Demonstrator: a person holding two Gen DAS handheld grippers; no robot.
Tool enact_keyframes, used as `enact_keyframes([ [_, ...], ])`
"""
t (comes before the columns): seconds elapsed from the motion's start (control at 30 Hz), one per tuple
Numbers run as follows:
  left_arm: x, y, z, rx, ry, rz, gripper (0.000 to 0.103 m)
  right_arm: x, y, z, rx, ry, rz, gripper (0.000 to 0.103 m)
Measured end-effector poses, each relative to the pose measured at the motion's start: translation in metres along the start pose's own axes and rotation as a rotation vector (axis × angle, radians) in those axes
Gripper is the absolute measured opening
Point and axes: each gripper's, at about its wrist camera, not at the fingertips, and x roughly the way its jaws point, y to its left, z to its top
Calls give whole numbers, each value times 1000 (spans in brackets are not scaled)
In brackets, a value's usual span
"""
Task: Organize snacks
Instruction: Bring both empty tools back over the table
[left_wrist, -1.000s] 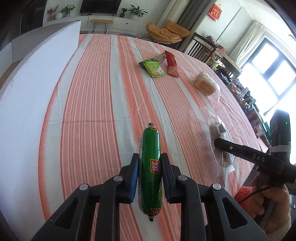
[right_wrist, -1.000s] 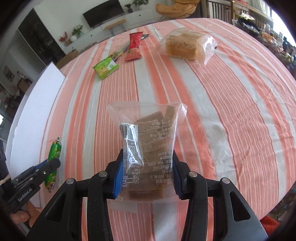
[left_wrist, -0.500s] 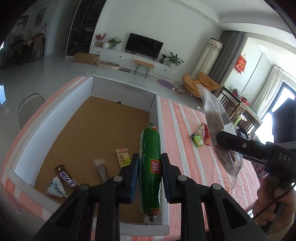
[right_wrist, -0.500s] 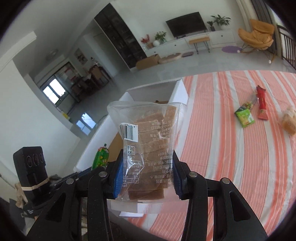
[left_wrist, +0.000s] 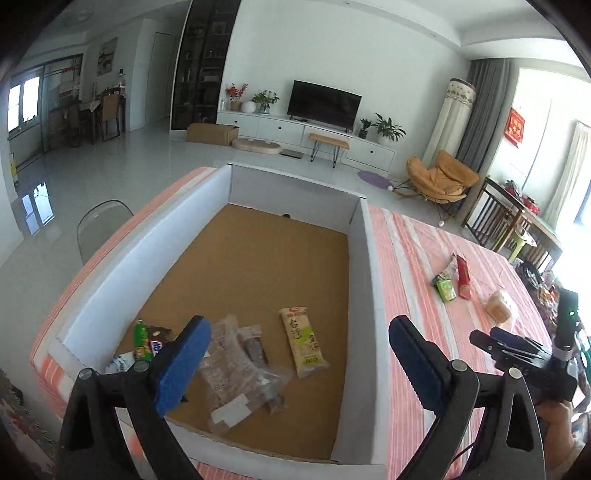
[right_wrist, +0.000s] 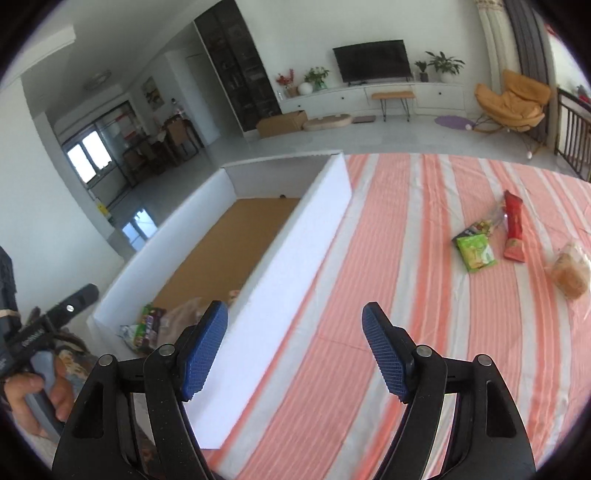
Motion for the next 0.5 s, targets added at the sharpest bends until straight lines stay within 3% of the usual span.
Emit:
enact_keyframes([
  [0.1,13,-66,-13,125,57,-157,98,10,-88,-44,98,44,-261,78],
  [0.23,59,-147,-35,240,191,-301,99,-7,-177,-78,304,24,-399,78],
  [0.33,108,-190,-56,282,265,-282,99,-26,-209,-89,476,-26,-401,79],
  [0.4,140,-208,-65,306,286,-234,99,-33,-215,-90,496,-65,-454,78],
  [0.5,176,-225,-68,321,290,-172,99,-23,-221,-89,507,-20,-505,78],
])
